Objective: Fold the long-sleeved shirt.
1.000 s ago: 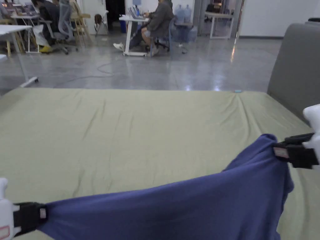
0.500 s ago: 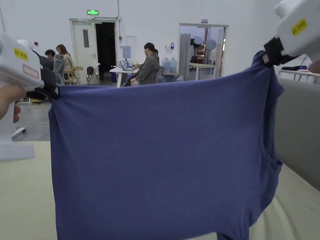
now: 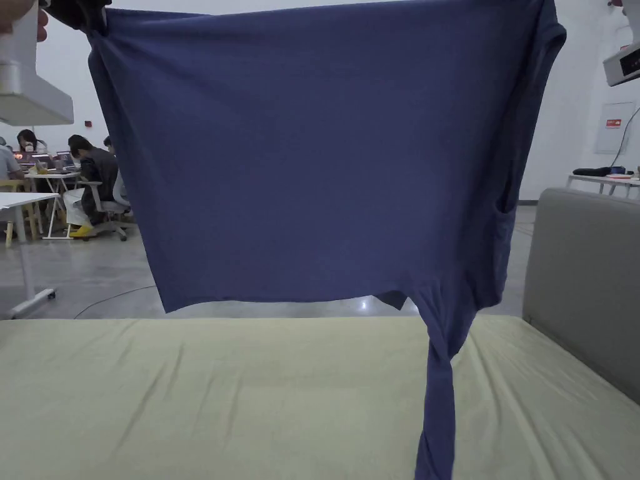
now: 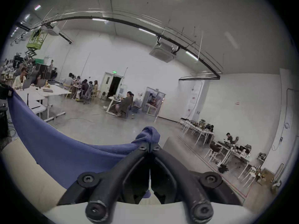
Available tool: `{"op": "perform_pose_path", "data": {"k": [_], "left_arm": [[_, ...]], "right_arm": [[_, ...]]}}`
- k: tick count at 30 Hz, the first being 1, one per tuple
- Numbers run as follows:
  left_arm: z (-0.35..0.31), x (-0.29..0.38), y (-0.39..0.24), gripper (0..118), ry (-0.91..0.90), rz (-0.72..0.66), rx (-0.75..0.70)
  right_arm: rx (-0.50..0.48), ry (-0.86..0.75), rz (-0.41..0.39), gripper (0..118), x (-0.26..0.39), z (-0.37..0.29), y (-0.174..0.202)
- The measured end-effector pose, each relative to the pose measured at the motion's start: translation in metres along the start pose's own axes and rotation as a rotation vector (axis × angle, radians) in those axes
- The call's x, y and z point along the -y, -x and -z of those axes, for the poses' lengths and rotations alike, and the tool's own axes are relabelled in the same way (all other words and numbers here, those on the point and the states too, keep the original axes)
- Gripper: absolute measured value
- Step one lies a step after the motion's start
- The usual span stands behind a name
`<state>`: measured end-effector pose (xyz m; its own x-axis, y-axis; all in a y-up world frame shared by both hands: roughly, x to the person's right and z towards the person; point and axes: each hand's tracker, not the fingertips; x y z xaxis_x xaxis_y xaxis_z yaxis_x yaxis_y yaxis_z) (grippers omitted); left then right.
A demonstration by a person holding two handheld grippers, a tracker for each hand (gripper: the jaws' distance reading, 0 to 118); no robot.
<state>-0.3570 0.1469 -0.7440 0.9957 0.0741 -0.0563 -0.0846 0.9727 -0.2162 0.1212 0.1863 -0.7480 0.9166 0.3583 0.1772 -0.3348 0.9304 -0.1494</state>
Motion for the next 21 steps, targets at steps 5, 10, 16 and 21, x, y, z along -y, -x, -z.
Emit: {"op": "perform_pose_path", "data": {"k": [5,10,16,21], "left_arm": [[0.026,0.001,-0.004,0,-0.002,0.046,-0.004],[0.07,0.048,-0.003,0,0.074,0.096,-0.005],[0.147,0.18,0.019,0,0.328,0.088,0.016],[0.19,0.338,0.035,0,0.58,0.077,0.016]], "right_arm": [[-0.009,0.055,-0.005,0,0.019,0.036,0.009],[-0.071,0.171,-0.021,0,0.082,0.081,0.037],[-0.206,0.394,-0.009,0,0.228,0.146,0.098],[-0.305,0.639,-0.038,0,0.396,0.161,0.165]]}}
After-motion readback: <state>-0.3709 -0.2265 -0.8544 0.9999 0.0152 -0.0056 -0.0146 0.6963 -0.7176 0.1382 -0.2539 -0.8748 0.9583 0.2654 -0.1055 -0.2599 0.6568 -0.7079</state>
